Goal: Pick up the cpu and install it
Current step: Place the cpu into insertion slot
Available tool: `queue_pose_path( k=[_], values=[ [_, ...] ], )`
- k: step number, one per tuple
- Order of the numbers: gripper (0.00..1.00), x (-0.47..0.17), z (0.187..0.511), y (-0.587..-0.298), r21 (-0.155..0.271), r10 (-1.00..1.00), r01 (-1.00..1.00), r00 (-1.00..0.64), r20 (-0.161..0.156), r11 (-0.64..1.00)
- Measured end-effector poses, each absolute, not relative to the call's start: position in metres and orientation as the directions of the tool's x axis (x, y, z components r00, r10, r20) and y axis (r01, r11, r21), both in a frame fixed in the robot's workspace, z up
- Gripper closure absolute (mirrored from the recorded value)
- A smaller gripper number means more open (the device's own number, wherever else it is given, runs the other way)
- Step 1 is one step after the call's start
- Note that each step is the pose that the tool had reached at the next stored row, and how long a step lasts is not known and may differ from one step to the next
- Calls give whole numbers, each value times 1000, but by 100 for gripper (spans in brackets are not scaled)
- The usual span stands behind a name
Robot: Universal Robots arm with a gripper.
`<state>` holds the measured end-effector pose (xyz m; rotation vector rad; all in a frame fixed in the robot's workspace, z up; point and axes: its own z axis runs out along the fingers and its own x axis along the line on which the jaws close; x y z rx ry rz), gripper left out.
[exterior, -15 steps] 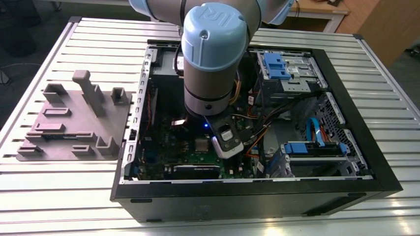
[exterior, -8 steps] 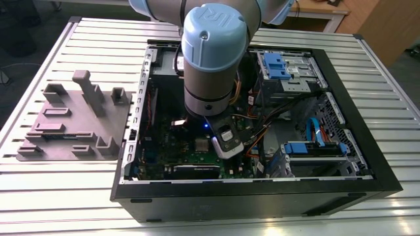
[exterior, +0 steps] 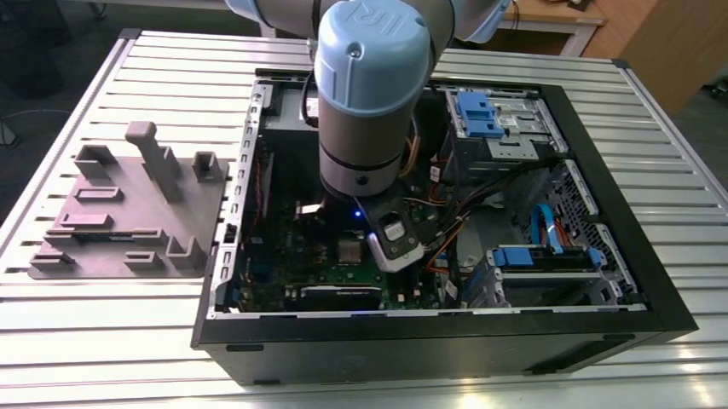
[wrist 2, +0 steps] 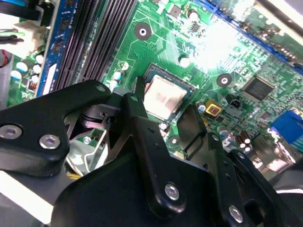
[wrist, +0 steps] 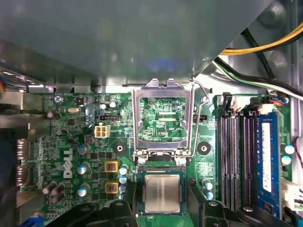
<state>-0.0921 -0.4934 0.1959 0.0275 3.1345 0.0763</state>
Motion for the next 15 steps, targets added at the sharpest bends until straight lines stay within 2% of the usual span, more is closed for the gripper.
queue_pose_path(
  k=[5,7,8,10,13,15],
  values=[
    [47,-92,205,-493,49,18,17,-1000,-5,999],
    [60,-92,208,-493,49,18,17,-1000,-4,999],
    [60,-92,208,-493,49,18,17,-1000,-4,999],
    [71,-92,208,-493,49,18,17,-1000,-4,999],
    [77,-92,208,-493,49,18,17,-1000,-3,999],
    [89,-92,208,-493,49,18,17,-1000,-3,999]
  ],
)
